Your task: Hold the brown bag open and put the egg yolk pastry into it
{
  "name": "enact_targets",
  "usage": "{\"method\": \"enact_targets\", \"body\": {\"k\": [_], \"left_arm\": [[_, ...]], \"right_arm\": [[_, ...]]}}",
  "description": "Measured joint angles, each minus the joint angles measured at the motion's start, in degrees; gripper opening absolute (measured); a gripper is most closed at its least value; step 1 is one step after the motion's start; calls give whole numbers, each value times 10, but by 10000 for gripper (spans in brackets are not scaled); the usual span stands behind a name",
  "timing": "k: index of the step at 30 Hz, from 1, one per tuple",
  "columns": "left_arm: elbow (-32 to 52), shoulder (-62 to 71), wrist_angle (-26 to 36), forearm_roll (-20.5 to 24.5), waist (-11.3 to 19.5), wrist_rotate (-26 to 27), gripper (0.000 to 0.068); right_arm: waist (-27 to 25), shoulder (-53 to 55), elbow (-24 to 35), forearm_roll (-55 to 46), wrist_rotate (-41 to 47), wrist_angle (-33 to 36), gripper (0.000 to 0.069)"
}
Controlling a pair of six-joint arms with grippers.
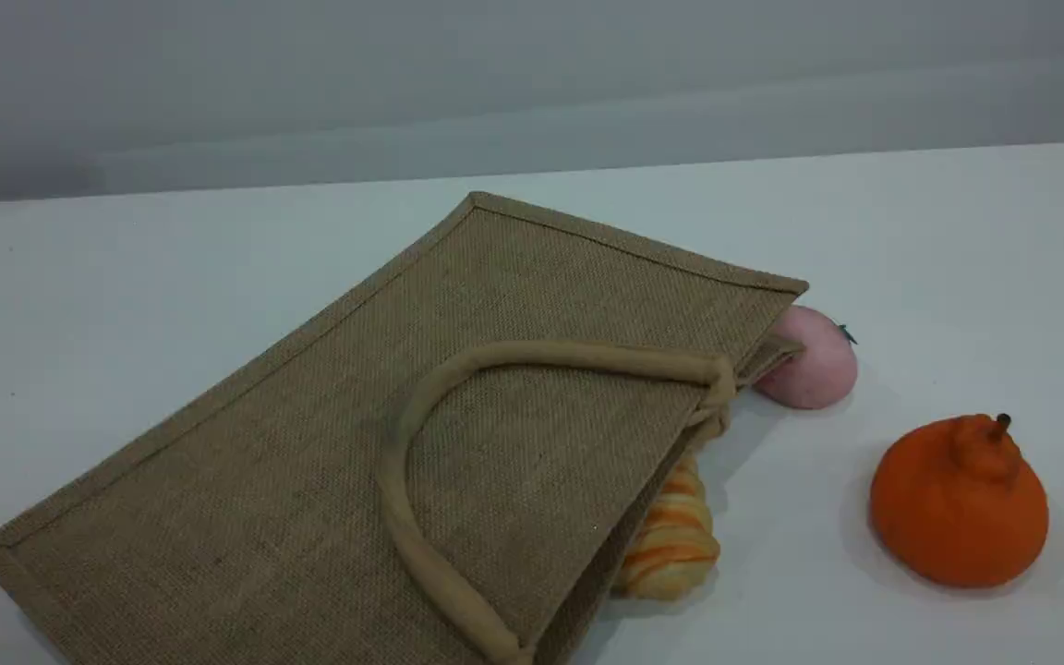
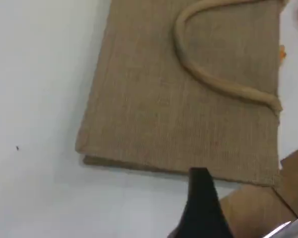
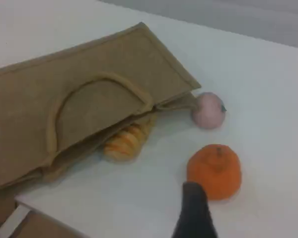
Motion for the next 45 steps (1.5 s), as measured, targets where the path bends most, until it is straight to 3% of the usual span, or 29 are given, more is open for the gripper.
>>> {"method": "enact_targets", "body": {"k": [10, 23, 33, 37, 45], "left_arm": [[25, -13, -12, -4, 0, -20, 447], [25, -13, 4, -6, 0, -17, 447], [25, -13, 4, -6, 3, -16, 447], [25, -13, 4, -6, 53, -16, 447], [25, -29, 3, -6, 218, -16, 447]], "right_arm": [[-7, 0, 0, 0, 0, 0, 446], [-227, 0, 0, 2, 0, 0, 446], [-210, 0, 0, 2, 0, 0, 446], [-210, 0, 0, 2, 0, 0, 446], [-210, 0, 0, 2, 0, 0, 446]]}}
